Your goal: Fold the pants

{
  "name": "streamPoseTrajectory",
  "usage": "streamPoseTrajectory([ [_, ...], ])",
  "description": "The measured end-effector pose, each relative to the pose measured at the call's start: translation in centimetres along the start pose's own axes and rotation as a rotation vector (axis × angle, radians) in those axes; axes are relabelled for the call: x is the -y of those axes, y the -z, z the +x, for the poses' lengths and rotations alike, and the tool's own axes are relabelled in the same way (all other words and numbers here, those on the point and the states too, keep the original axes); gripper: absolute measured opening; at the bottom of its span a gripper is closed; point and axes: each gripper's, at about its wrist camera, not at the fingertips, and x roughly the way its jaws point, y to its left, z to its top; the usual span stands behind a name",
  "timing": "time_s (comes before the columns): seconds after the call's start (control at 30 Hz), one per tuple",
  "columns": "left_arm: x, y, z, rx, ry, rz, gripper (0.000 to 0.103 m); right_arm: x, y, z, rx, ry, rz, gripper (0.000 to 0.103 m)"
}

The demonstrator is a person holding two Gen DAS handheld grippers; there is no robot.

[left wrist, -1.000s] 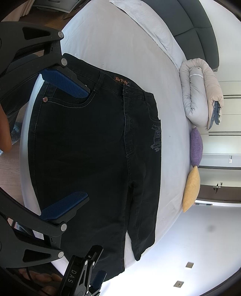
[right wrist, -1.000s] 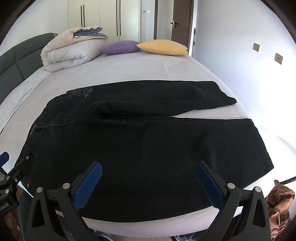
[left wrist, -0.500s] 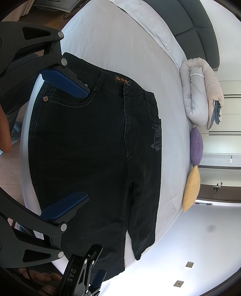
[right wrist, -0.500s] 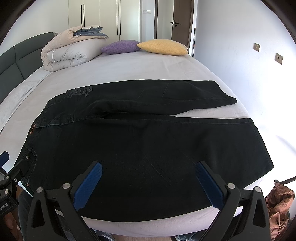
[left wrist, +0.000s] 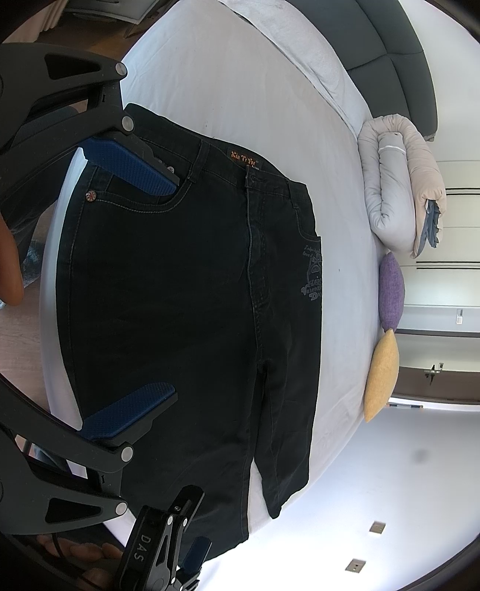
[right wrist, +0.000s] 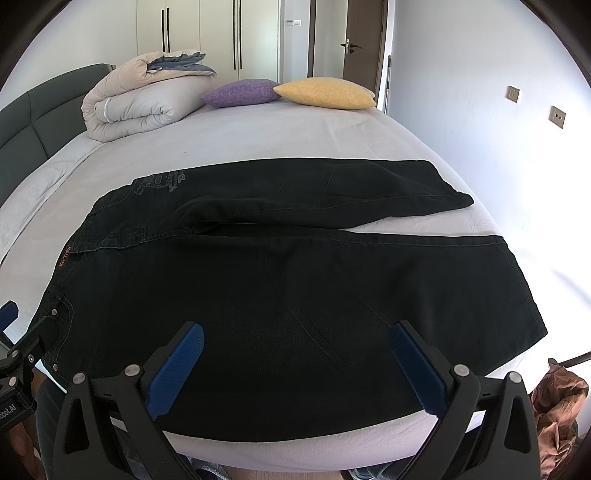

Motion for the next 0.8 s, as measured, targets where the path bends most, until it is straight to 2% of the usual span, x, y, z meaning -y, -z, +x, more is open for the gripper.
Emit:
streamPoseTrajectory([
  [0.5, 0.2, 0.2, 0.3, -0.004, -0.002, 0.001, 0.103, -0.3, 0.5, 0.2, -0.002, 0.0, -0.004, 0.103],
  [0.67, 0.9, 0.4, 0.1, 0.014, -0.033, 0.022, 0.103, -0.4, 0.4, 0.2, -0.003, 0.0, -0.005, 0.103],
  [0.8, 1.9, 0.7, -0.3, 0.06, -0.077, 0.092, 0.103, -0.3, 0.5, 0.3, -0.006, -0.007, -0.007, 0.103],
])
